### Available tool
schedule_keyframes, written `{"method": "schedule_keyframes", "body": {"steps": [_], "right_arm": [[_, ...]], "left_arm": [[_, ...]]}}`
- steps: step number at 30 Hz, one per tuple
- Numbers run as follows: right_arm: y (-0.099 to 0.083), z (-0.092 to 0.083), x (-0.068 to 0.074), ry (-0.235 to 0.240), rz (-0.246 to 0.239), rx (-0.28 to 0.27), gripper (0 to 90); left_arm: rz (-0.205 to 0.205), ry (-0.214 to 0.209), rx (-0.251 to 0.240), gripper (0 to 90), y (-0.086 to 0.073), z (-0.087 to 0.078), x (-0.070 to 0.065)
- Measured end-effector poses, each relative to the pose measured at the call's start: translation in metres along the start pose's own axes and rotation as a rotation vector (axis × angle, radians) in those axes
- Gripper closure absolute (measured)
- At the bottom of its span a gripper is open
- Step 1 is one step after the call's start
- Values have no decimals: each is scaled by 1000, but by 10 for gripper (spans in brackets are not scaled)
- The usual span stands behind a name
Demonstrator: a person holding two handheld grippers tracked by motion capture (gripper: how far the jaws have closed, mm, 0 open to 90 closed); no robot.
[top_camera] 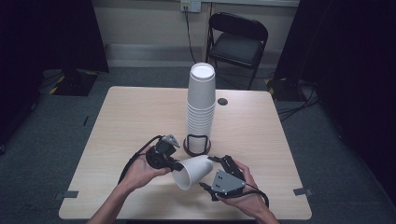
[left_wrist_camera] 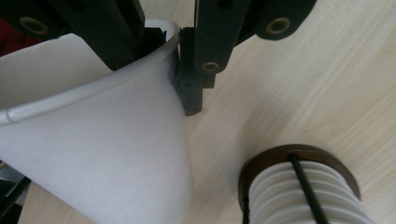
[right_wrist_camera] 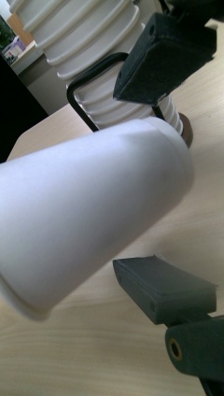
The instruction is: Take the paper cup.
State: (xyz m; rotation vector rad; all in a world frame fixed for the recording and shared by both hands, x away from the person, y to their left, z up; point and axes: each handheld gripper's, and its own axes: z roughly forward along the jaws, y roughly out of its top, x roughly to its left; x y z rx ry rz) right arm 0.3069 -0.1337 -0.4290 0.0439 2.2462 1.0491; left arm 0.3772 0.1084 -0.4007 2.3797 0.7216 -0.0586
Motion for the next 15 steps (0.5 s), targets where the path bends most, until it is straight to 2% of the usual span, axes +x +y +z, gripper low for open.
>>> {"method": "schedule_keyframes", "body": {"steps": [2,3,5,8,12,15], "right_arm": [[1,1,1,8,-26,8,141],[1,1,2,15,-37,15,150],[2,2,4,37,-52,13,164],[3,3,7,44,-82,27,152],[4,6,11,30,-120,30,138],[5,8,14,22,-123,32,119]], "left_arm": [[7,3,24,845,1,3,-1],[-3,2,18,845,2,5,-2],[8,-6,27,845,3,6,-3],[20,-9,27,845,6,7,-6],[21,-11,33,846,10,8,-8],[21,-27,45,846,12,10,-7]]}}
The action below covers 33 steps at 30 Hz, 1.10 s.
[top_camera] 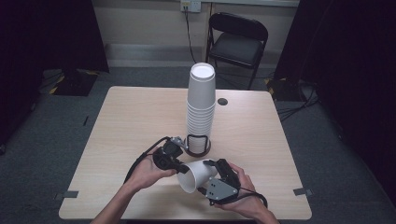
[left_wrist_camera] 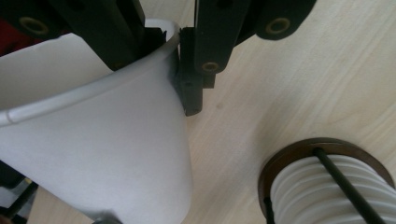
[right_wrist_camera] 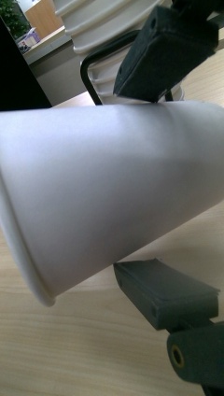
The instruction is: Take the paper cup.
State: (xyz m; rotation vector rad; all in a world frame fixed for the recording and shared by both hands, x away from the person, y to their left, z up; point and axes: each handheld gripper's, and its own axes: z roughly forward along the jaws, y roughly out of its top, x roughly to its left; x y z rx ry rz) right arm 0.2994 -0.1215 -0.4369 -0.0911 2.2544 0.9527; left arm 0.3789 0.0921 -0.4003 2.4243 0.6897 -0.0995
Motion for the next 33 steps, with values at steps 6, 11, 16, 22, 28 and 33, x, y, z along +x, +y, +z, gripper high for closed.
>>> {"method": "schedule_keyframes", "body": {"steps": [6,11,16,22,28,33], "right_arm": [[4,6,4,0,-16,11,103],[6,7,3,-13,1,0,88],[9,10,7,-5,-8,-2,90],[15,12,9,-3,-8,-30,105],[22,16,10,2,17,-57,105],[25,15,9,-12,35,-70,102]], "left_arm": [[1,-7,-7,848,4,4,-5],[-16,-14,-22,849,6,2,-7],[-20,-7,-22,849,7,6,-14],[-29,-10,-44,853,7,7,-16],[-44,-1,-60,872,3,4,-15],[-72,2,-79,869,3,4,-16]]}}
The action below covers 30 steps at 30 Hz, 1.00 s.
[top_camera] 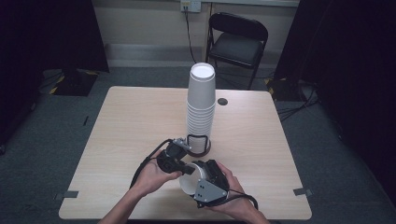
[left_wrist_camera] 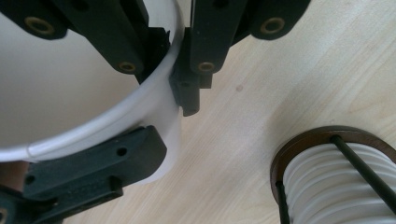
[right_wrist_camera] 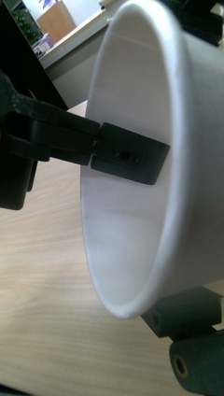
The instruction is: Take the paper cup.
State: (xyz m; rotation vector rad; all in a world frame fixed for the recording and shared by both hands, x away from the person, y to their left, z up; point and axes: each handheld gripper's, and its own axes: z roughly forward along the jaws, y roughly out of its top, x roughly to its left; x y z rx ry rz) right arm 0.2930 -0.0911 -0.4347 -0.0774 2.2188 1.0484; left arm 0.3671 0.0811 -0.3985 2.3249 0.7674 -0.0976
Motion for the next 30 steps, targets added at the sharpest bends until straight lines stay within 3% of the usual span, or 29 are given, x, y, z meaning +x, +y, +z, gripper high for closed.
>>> {"method": "schedule_keyframes", "body": {"steps": [6,16,19,21,22,24,27,30], "right_arm": [[0,2,0,2,14,6,96],[-2,2,-5,1,67,-14,118],[-3,0,-8,-21,92,-24,119],[-5,-3,-11,-26,122,-30,120],[-6,-3,-11,-30,126,-33,120],[-8,-6,-14,-34,155,-39,120],[-15,-7,-18,-41,204,-43,121],[-22,-10,-24,-49,268,-54,121]], "left_arm": [[-24,-6,3,866,-1,5,3],[-29,-9,-52,857,-2,0,5],[9,20,-84,769,-3,-2,4],[-1,-3,-98,743,-4,-4,5],[-2,-11,-128,716,-4,-4,5],[-12,27,-172,614,-5,-4,3],[14,49,-202,534,-6,-6,1],[13,55,-227,501,-7,-8,2]]}}
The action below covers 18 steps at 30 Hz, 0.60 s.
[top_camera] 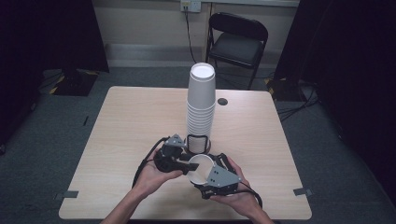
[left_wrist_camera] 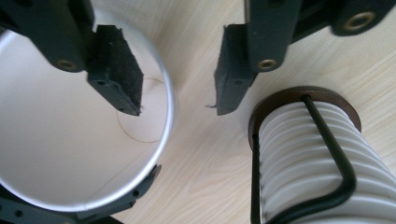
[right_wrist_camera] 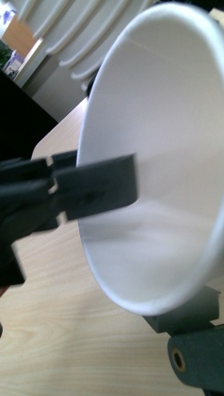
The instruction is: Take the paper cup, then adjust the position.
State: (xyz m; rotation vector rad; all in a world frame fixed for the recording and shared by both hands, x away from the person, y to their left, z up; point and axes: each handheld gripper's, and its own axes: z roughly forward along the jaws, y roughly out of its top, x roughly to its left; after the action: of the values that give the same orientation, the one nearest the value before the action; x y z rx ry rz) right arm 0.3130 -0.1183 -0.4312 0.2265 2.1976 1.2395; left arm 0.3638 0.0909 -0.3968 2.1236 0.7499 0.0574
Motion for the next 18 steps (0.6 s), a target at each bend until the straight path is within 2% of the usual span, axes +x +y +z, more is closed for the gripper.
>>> {"method": "schedule_keyframes", "body": {"steps": [4,9,14,16,18], "right_arm": [[-5,-4,-8,-16,35,3,121],[-15,-6,-18,-31,89,16,121],[-24,-9,-29,-60,137,27,121],[-29,-12,-34,-73,172,24,121],[-30,-14,-37,-81,205,9,120]], "left_arm": [[-8,27,-37,401,0,-3,2],[-33,38,-72,328,0,-8,5],[-48,37,-123,326,-2,-15,7],[-59,44,-128,326,-1,-19,6],[-38,65,-134,326,-1,-21,6]]}}
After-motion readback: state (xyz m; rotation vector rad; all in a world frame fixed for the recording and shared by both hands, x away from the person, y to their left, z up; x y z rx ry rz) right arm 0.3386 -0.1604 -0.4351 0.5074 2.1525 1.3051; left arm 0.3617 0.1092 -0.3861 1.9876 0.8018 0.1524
